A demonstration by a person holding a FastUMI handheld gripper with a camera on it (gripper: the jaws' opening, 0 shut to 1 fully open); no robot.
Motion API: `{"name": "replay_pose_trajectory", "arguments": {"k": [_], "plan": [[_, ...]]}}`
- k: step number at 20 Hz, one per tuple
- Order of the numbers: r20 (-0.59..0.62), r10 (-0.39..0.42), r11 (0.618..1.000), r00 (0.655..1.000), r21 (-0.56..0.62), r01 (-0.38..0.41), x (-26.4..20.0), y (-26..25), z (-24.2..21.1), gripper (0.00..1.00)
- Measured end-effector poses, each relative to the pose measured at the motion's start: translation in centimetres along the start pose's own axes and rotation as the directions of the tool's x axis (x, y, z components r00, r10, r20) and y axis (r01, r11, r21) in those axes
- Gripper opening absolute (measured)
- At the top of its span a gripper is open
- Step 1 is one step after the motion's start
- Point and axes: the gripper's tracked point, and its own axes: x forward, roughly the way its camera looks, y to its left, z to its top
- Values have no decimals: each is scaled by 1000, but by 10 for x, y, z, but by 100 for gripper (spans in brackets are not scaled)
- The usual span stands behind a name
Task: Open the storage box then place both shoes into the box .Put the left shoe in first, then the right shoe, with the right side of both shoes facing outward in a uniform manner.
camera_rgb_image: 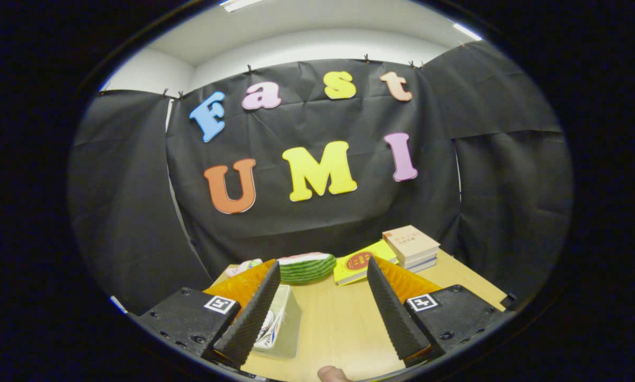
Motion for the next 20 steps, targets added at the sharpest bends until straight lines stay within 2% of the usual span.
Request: {"name": "replay_pose_trajectory", "arguments": {"k": [4, 10, 14, 20], "plan": [[85, -15, 1000, 996, -19, 17, -36, -18, 16, 100], [215, 5, 995, 977, -95, 16, -90, -13, 27, 100], [217, 4, 997, 976, -80, 14, -112, 4, 14, 100], [274, -37, 982, 961, -167, 85, -135, 28, 11, 100]]}}
